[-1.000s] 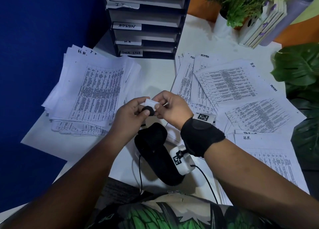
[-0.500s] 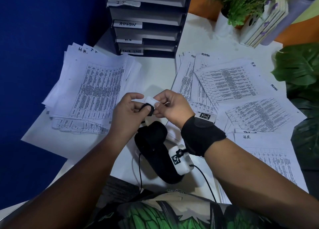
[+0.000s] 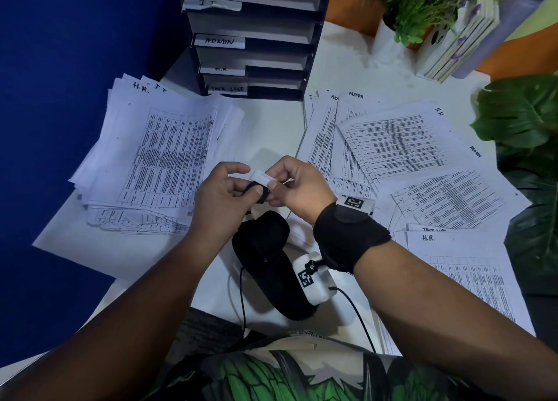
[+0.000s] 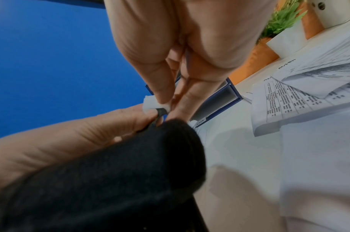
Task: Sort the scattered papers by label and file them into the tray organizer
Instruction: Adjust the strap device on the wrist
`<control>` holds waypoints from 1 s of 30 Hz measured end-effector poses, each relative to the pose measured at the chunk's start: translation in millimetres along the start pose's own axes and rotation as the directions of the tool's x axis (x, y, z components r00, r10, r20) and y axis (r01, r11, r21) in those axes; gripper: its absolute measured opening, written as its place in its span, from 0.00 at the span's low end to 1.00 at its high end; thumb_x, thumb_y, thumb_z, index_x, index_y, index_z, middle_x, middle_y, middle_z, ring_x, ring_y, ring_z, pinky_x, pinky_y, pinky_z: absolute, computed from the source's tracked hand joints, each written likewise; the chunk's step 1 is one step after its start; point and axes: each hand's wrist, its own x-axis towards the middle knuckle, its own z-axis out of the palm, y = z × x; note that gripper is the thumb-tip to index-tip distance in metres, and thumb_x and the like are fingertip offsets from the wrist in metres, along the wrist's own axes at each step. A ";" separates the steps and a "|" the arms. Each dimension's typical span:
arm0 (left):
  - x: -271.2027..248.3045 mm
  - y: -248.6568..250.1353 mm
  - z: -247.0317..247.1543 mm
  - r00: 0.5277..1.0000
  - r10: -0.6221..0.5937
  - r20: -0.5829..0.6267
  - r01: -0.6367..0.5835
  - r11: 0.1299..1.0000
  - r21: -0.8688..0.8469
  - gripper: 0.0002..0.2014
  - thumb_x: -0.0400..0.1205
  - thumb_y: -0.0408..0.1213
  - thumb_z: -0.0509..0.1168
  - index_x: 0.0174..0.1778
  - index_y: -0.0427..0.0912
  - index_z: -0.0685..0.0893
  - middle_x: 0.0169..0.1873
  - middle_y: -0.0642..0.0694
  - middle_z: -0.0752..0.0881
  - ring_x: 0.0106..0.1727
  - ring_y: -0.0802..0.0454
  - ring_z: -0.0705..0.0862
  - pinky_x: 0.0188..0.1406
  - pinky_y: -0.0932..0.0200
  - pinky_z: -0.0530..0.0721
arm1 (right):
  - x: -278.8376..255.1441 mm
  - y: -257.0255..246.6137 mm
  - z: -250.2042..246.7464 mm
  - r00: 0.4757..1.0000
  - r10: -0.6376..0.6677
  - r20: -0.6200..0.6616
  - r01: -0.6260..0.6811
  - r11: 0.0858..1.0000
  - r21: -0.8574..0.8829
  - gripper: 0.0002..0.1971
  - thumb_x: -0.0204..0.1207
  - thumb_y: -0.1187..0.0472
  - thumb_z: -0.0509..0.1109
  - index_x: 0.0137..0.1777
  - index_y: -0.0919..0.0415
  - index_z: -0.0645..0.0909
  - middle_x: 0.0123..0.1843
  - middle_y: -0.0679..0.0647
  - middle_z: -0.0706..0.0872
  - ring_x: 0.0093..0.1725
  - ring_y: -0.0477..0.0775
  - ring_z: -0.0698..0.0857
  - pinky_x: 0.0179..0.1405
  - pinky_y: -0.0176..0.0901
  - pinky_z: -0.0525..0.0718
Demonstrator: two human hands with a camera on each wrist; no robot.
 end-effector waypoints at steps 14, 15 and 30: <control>2.5 -7.1 1.1 0.998 -0.028 -0.059 0.016 0.981 -0.195 0.14 0.77 0.28 0.73 0.53 0.51 0.86 0.35 0.54 0.84 0.39 0.56 0.89 0.40 0.61 0.86 | 3.9 9.5 2.0 0.998 -0.003 0.060 0.012 0.989 -0.147 0.09 0.73 0.63 0.74 0.49 0.51 0.79 0.40 0.45 0.83 0.42 0.52 0.85 0.54 0.52 0.86; 2.6 -5.8 1.9 0.997 -0.043 -0.069 0.026 0.975 -0.221 0.14 0.77 0.27 0.72 0.54 0.48 0.85 0.34 0.55 0.82 0.36 0.60 0.87 0.37 0.65 0.84 | 2.9 10.4 4.2 0.997 0.002 0.073 0.012 0.980 -0.198 0.07 0.73 0.62 0.75 0.47 0.53 0.79 0.39 0.45 0.83 0.41 0.49 0.83 0.51 0.47 0.84; 1.7 -9.9 -14.6 0.987 -0.124 -0.101 0.083 0.937 -0.339 0.09 0.79 0.28 0.70 0.53 0.42 0.85 0.36 0.47 0.82 0.37 0.60 0.83 0.41 0.70 0.82 | 8.3 6.9 29.0 0.998 0.025 -0.064 -0.026 1.000 -0.011 0.07 0.73 0.65 0.74 0.38 0.54 0.80 0.37 0.51 0.84 0.35 0.48 0.80 0.42 0.44 0.80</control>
